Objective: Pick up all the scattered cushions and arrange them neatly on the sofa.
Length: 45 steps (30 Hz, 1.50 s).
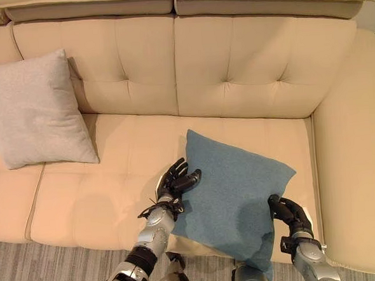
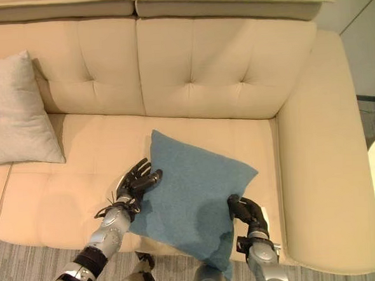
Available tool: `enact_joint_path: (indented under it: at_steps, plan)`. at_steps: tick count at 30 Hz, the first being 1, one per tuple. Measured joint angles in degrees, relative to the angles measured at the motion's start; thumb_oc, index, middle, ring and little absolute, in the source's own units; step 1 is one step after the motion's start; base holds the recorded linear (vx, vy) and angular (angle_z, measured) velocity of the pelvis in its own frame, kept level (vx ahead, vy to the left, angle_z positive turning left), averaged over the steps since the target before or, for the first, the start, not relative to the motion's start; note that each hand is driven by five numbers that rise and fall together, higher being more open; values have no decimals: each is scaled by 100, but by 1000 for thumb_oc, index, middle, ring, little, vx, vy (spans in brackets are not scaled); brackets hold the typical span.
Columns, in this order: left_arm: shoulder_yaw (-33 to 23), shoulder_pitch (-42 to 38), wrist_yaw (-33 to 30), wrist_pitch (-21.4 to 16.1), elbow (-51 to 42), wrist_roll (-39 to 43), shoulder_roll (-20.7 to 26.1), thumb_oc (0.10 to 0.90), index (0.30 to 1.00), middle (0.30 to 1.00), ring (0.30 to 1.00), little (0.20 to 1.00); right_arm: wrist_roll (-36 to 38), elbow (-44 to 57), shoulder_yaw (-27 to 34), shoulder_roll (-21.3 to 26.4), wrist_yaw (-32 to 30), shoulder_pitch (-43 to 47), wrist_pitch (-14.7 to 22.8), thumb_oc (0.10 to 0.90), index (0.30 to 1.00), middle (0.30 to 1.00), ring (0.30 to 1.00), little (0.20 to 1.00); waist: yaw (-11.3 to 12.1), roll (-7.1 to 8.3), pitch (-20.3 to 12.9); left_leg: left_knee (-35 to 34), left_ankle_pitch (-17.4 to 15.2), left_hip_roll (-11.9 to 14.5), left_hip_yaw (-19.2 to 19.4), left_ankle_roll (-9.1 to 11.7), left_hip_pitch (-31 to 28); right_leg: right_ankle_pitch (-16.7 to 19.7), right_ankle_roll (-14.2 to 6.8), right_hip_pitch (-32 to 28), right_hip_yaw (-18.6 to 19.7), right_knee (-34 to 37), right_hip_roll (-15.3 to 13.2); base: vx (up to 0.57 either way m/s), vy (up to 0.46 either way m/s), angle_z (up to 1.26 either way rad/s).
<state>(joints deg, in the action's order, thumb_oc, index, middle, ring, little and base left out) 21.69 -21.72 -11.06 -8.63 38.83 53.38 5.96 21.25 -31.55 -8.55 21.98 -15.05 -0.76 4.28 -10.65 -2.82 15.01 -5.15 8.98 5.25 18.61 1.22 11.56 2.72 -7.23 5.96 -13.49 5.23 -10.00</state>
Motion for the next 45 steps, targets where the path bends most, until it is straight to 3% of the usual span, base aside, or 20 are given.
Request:
enact_joint_path:
  at_steps: [9, 17, 24, 30, 36, 40, 45]
  plan:
    - [-175, -187, -251, -196, 544, 392, 19, 400, 300, 300, 300, 300, -466, 397, -462, 158, -17, 89, -131, 400, 300, 300, 300, 300, -35, 339, 162, 0, 0, 0, 132, 0, -72, 53, 10, 17, 145, -2, -16, -2, -16, -7]
    - [-209, -63, -373, -157, 597, 388, 36, 400, 300, 300, 300, 300, -632, 476, -470, 169, -8, -44, -199, 400, 300, 300, 300, 300, -17, 378, 156, -2, 0, 11, 98, 0, -415, 51, 10, -350, 111, 1, -5, 23, -36, 1]
    - [-175, 333, -467, 83, -314, 205, 558, 400, 300, 300, 300, 300, -799, 777, -450, 198, 170, -246, -262, 400, 300, 300, 300, 300, -2, 402, 28, -3, 0, 16, -111, 4, -546, 50, 10, -598, -65, 3, 8, 58, -30, 15]
    - [-176, 359, -441, 285, -833, -566, 1268, 400, 300, 300, 300, 300, -1110, 1013, -455, 234, 434, -86, -290, 400, 300, 300, 300, 300, 138, 212, -291, -14, 8, 31, -395, 30, -525, 45, 1, -737, -281, 49, 20, 65, -13, 20]
    - [-300, 193, -438, 388, -1219, -1276, 1502, 400, 300, 300, 300, 300, -1263, 985, -721, 319, 497, 306, -447, 400, 300, 300, 300, 300, 392, -81, -609, -17, 17, -13, -535, 66, -448, 52, -12, -742, -396, 49, 0, 41, 21, 11]
    - [-431, -124, -459, 390, -1203, -1579, 1501, 400, 300, 300, 300, 300, -1479, 925, -882, 382, 352, 775, -500, 400, 300, 300, 300, 300, 516, -115, -636, -4, 53, -19, -574, 74, -407, 60, -12, -720, -432, 10, 2, -48, 21, 5]
    - [-151, -1774, -780, 400, -458, -1674, 1566, 400, 300, 300, 300, 300, -1636, -49, -1084, 522, -427, 2870, -664, 400, 300, 300, 300, 300, 535, -124, -667, 1, 304, -19, -638, -118, 349, 244, 8, 0, -463, 6, 14, -157, 32, 5]
